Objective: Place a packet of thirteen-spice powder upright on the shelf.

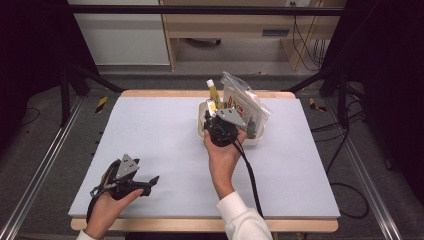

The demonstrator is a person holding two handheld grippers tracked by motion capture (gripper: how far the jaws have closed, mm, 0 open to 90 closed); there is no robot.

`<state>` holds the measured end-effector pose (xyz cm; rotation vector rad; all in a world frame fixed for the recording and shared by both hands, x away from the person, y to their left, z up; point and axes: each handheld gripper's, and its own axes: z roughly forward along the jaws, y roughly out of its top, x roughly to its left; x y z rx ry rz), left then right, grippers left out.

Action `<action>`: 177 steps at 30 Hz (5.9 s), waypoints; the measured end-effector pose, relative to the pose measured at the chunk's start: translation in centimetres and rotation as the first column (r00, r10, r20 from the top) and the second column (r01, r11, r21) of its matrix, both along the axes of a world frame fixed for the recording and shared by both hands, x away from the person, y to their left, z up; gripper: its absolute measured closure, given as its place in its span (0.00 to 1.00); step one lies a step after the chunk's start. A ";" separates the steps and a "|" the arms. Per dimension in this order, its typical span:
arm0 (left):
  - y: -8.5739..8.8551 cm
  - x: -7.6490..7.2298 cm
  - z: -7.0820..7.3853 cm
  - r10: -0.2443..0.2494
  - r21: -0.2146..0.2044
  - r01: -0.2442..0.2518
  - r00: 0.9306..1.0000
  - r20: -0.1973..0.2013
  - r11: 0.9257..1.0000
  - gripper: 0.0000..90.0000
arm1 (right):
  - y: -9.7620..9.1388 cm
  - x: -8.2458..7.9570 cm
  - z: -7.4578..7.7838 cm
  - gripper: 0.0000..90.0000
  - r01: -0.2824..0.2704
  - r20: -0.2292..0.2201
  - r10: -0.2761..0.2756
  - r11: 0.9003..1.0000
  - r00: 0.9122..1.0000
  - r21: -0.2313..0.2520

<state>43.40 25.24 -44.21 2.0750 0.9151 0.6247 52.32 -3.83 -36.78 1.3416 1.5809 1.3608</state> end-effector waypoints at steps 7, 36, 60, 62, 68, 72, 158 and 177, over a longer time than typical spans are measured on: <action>-0.2 0.0 -0.1 -0.008 0.003 0.008 1.000 -0.003 1.000 0.10 | 0.5 0.2 -0.3 0.76 0.006 -0.001 -0.006 1.000 1.000 0.002; -0.7 -0.2 -0.2 -0.037 0.013 0.037 0.999 -0.014 0.999 0.11 | 2.1 1.9 -2.5 0.75 0.049 -0.042 -0.052 0.997 0.998 -0.067; -0.6 -0.1 -0.1 -0.035 0.026 0.035 0.999 -0.013 0.999 0.11 | 2.0 1.9 -2.8 0.61 -0.058 -0.109 0.049 0.995 0.993 -0.081; -0.6 -0.1 -0.2 -0.034 0.026 0.035 0.999 -0.013 0.999 0.10 | 1.9 1.5 -2.4 0.58 -0.073 -0.102 0.065 0.994 0.993 -0.078; -0.4 0.0 -0.1 -0.026 0.020 0.027 1.000 -0.015 0.999 0.10 | 1.5 0.4 -1.4 0.48 -0.124 -0.100 0.115 0.989 0.988 -0.080; -0.3 0.0 -0.1 -0.022 0.010 0.022 1.000 -0.019 1.000 0.10 | 0.9 0.0 -0.8 0.43 -0.136 -0.110 0.125 0.986 0.986 -0.099; 0.1 0.0 -0.2 -0.005 0.001 0.005 1.000 -0.019 1.000 0.08 | -9.4 -4.6 4.6 0.08 -0.275 -0.290 0.219 0.946 0.932 -0.171; 0.5 0.1 -0.1 0.008 -0.011 -0.009 1.000 -0.016 1.000 0.08 | -14.3 -5.8 4.2 0.06 -0.172 -0.269 0.107 0.958 0.957 -0.231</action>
